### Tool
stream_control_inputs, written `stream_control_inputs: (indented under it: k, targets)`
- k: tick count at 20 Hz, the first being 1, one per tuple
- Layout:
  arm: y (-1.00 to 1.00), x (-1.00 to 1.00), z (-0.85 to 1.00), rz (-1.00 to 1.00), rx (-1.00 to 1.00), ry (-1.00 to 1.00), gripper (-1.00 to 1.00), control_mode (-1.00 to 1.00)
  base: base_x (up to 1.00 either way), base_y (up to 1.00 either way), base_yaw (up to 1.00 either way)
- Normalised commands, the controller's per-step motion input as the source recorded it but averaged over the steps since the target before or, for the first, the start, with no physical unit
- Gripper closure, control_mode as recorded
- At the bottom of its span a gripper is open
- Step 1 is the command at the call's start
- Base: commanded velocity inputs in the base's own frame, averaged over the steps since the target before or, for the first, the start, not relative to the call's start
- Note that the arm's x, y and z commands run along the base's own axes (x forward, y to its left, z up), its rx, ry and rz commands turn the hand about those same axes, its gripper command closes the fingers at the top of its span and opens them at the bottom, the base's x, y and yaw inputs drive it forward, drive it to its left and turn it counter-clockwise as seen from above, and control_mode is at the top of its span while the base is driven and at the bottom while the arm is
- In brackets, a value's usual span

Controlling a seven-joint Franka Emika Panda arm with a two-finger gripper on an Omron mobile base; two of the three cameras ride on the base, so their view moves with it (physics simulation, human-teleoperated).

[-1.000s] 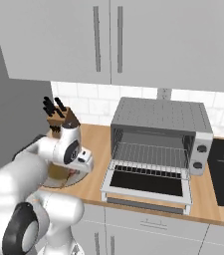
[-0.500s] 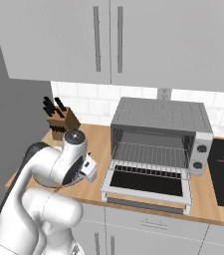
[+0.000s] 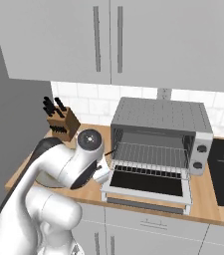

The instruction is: Pick up the kebab skewer and baguette bread, and place them inside the toaster oven. Close the toaster oven door and start by setting the timer.

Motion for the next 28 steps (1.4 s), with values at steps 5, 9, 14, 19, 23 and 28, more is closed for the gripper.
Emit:
stream_control_inputs:
  k: [5,9,14,19,23,28]
  targets:
    - [-0.77,0.2,0.0,-0.37,0.0,-0.06,1.0,-1.0,0.0,0.0,0.0]
    - [-0.71,0.4,0.0,-0.29,0.03,-0.11,1.0,-1.0,0.0,0.0,0.0]
    - [-0.38,0.32,0.0,-0.21,0.14,-0.17,1.0,-1.0,0.0,0.0,0.0]
    - [-0.69,0.44,0.03,-0.07,0.17,0.01,1.0,-1.0,0.0,0.0,0.0]
    - [-0.49,0.33,0.08,0.0,0.12,0.04,1.0,-1.0,0.0,0.0,0.0]
    - [-0.02,0.33,-0.27,0.0,0.09,0.01,1.0,-1.0,0.0,0.0,0.0]
